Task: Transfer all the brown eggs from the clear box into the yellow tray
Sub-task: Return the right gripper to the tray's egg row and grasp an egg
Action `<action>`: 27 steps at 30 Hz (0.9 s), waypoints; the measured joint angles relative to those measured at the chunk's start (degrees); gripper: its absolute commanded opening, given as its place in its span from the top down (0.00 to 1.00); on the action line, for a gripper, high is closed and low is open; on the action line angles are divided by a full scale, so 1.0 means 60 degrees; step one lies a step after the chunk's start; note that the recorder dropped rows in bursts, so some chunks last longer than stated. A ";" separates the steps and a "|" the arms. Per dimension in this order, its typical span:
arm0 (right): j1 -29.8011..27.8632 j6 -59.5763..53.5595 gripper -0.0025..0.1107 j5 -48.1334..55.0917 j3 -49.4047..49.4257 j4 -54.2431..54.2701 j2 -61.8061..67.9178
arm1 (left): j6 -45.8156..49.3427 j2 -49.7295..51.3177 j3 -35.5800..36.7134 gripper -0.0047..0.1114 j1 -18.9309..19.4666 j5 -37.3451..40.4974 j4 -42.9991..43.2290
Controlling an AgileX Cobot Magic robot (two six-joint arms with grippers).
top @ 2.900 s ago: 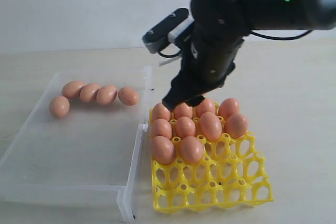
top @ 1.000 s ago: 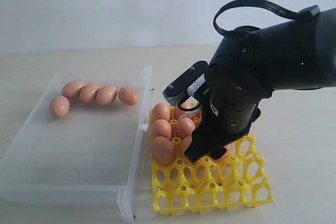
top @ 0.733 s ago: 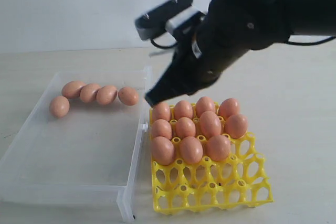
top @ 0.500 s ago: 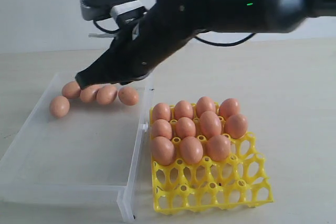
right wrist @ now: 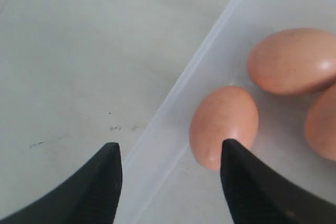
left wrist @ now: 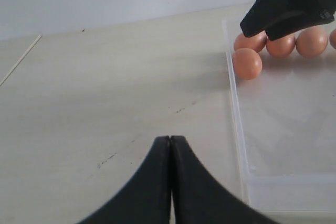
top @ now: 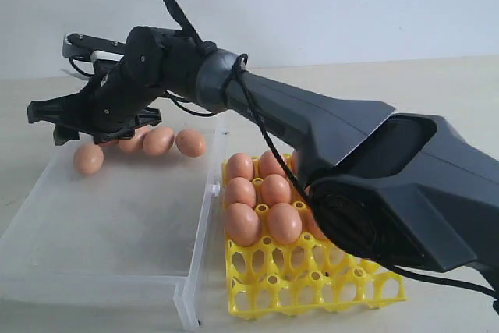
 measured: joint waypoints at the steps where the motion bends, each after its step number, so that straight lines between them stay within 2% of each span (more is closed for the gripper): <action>1: 0.0000 0.0052 0.49 0.0019 -0.0088 0.0000 0.0065 | 0.0000 0.0000 0.0000 0.96 0.0000 0.0000 0.0000; 27: -0.0035 0.0317 0.49 -0.0782 -0.0315 -0.0375 0.1023 | 0.0000 0.0000 0.0000 0.96 0.0000 0.0000 0.0000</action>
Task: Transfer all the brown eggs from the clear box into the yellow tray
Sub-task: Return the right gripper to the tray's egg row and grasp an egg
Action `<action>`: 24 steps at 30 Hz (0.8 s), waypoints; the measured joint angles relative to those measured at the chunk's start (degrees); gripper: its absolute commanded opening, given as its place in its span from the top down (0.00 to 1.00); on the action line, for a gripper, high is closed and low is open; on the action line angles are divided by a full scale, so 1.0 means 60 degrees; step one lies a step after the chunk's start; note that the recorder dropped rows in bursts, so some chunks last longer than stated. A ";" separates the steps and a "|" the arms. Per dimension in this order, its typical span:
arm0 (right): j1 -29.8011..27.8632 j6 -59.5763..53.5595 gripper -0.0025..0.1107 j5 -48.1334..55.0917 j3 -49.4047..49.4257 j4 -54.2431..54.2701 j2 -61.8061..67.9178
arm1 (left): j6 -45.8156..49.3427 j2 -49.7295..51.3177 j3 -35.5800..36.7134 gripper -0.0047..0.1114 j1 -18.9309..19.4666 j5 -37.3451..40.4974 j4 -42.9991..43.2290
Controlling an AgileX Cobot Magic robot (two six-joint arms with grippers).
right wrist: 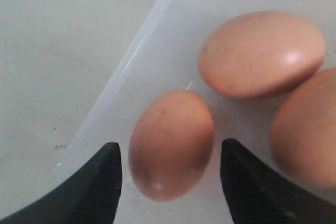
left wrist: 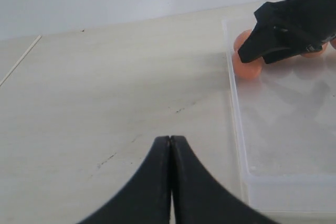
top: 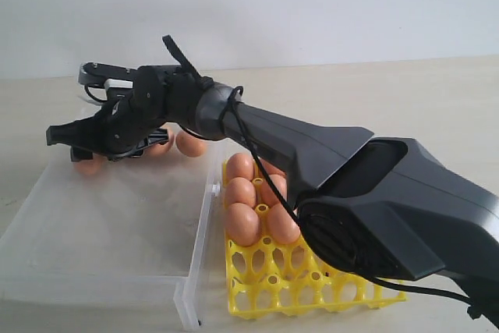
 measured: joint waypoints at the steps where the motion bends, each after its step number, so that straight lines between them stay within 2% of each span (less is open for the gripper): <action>1: 0.0000 0.0000 0.49 -0.0043 0.0000 0.0000 0.0010 | 0.0000 0.0000 0.0000 0.96 0.0000 0.0000 0.0000; 24: -0.0020 -0.0393 0.49 -0.0594 -0.0015 0.0347 0.0249 | 0.0000 0.0000 0.0000 0.96 0.0000 0.0000 0.0000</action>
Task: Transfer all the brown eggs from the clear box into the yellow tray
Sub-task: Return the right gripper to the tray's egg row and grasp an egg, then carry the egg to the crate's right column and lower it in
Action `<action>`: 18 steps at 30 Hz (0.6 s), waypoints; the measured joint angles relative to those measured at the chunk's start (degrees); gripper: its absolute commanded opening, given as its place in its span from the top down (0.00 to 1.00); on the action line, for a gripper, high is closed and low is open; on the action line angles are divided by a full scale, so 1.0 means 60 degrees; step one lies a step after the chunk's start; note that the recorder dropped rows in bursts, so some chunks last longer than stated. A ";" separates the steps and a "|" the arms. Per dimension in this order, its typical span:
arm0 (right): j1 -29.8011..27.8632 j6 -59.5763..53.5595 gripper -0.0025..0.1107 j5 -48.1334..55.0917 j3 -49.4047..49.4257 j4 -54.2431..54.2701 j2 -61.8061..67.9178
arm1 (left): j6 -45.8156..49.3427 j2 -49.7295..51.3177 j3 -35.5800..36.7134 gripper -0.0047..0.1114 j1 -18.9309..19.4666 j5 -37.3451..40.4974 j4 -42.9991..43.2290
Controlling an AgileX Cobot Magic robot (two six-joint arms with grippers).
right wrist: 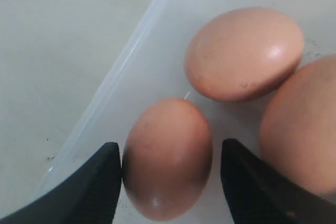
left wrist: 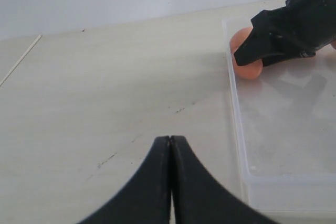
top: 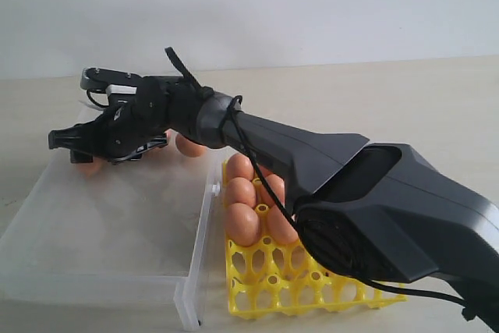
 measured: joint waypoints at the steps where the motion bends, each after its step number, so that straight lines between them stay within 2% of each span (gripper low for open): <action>1: 0.0000 -0.0029 0.51 0.0000 0.0000 0.0029 0.0022 | 0.0000 0.0000 0.0000 0.96 0.0000 0.0000 0.0000; 3: 0.0000 -0.0028 0.60 0.0000 0.0000 0.0070 0.0061 | 0.0000 0.0000 0.0000 0.96 0.0000 0.0000 0.0000; 5: 0.0000 -0.0028 0.74 0.0000 0.0000 0.0091 0.0083 | 0.0000 0.0000 0.0000 0.96 0.0000 0.0000 0.0000; 7: 0.0000 -0.0028 0.94 0.0000 -0.0025 0.0091 0.0083 | 0.0000 0.0000 0.0000 0.96 0.0000 0.0000 0.0000; 8: 0.0000 -0.0060 0.97 0.0050 -0.0100 0.0091 0.0090 | 0.0000 0.0000 0.0000 0.96 0.0000 0.0000 0.0000; 13: 0.0000 -0.0279 0.98 0.0580 -0.0639 -0.0149 0.0106 | 0.0000 0.0000 0.0000 0.96 0.0000 0.0000 0.0000; 18: 0.0000 -0.0324 0.98 0.0988 -0.1241 -0.1221 -0.0102 | 0.0000 0.0000 0.0000 0.96 0.0000 0.0000 0.0000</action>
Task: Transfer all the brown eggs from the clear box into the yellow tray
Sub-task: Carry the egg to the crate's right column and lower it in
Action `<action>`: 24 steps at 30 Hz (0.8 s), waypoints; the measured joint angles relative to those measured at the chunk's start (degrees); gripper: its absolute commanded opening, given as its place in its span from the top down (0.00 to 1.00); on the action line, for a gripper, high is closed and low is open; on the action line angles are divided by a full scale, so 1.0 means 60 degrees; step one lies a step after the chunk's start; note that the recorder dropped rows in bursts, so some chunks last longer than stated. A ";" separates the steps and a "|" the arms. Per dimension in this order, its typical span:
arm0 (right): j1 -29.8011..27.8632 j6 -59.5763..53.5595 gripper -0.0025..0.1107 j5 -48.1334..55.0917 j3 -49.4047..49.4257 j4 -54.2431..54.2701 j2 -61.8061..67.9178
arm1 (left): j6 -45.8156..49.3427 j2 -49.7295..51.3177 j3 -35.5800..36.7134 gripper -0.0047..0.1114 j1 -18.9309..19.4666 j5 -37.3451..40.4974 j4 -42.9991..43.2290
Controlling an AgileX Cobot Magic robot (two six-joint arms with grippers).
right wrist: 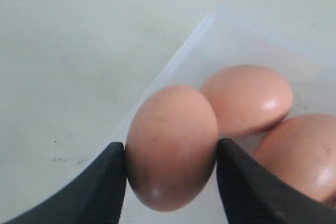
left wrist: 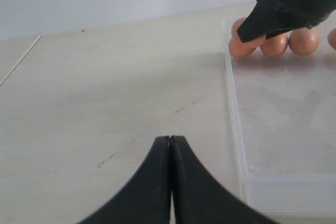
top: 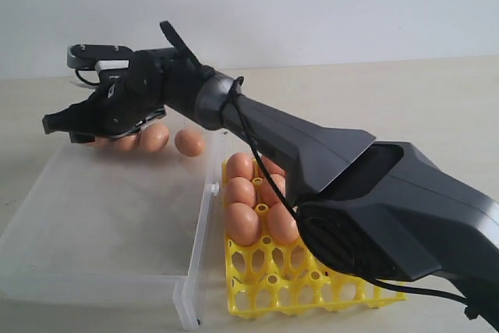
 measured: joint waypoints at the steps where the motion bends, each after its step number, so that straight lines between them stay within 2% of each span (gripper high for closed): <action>1: 0.0000 -0.0031 0.98 0.0059 -0.0004 -0.0192 -0.0088 | 0.0000 0.0000 0.0000 0.96 0.0000 0.0000 0.0000; 10: 0.0000 -0.0390 0.98 0.0773 -0.0040 -0.1589 -0.1212 | 0.0000 0.0000 0.0000 0.96 0.0000 0.0000 0.0000; 14: 0.0000 -0.0462 0.98 0.1661 -0.0061 -0.2213 -0.1806 | 0.0000 0.0000 0.0000 0.96 0.0000 0.0000 0.0000; 19: 0.0000 -0.0596 0.98 0.2109 -0.0061 -0.2196 -0.2381 | 0.0000 0.0000 0.0000 0.96 0.0000 0.0000 0.0000; 24: 0.0033 -0.0748 0.98 0.3358 0.0184 -0.2250 -0.2948 | 0.0000 0.0000 0.0000 0.96 0.0000 0.0000 0.0000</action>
